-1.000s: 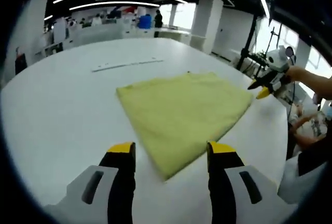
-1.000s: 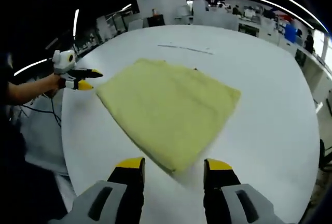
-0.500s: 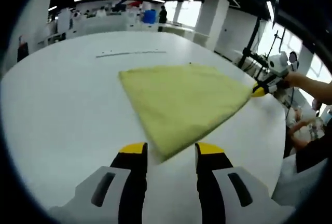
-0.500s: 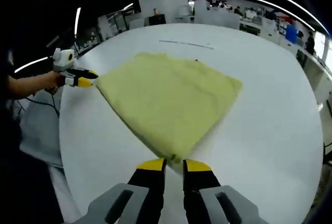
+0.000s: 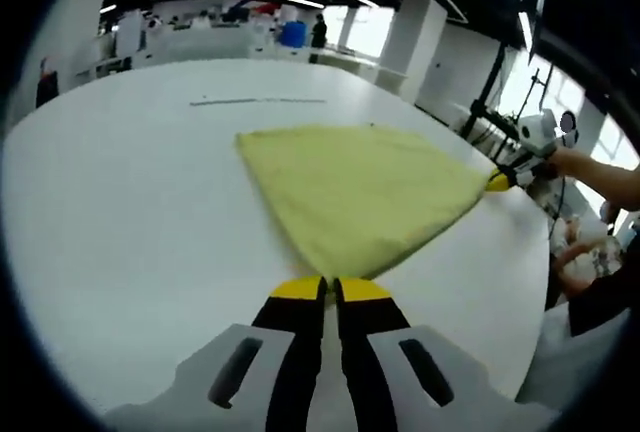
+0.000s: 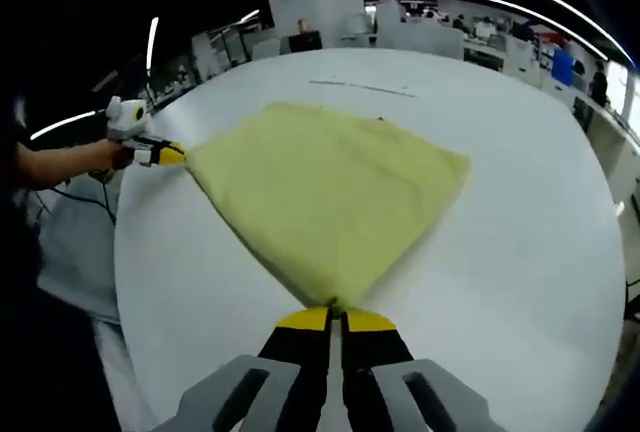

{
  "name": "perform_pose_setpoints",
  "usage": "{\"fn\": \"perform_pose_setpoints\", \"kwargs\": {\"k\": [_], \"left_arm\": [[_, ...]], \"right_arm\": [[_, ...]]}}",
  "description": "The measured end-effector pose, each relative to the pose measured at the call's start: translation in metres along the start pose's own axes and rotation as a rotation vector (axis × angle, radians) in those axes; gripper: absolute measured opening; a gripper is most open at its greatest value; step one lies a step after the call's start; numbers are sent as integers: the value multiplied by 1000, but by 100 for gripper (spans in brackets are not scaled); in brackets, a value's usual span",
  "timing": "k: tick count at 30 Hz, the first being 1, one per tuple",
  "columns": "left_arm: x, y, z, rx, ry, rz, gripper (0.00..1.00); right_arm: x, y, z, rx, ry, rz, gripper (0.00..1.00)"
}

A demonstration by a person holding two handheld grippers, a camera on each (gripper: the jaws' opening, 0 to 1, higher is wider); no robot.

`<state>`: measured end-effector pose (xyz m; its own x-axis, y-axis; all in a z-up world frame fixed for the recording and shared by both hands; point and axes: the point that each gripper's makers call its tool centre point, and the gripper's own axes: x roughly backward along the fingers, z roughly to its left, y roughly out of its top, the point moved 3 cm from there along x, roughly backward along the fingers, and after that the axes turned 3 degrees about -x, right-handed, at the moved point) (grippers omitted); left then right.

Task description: Fold the garment on the visible template until the final outline fits inside the template.

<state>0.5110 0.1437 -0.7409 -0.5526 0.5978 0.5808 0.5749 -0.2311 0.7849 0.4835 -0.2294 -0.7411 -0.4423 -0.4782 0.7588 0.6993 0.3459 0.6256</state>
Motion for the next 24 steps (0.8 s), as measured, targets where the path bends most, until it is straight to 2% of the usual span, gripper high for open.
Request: {"fn": "perform_pose_setpoints", "kwargs": {"k": [3,6,9,14,24], "left_arm": [[0,-1,1,7,3,0,0],[0,0,0,8,6,5,0],[1,-1,0,10,8,10,0],[1,-6,0,11,17,34,0],[3,-12,-3,-31,20,69,0]], "right_arm": [[2,1,0,11,6,-5,0],[6,0,0,83,14,6,0],[6,-2,1,108,19,9,0],[1,-11,2,144,10,51,0],[2,-16,3,137,17,83,0]]}}
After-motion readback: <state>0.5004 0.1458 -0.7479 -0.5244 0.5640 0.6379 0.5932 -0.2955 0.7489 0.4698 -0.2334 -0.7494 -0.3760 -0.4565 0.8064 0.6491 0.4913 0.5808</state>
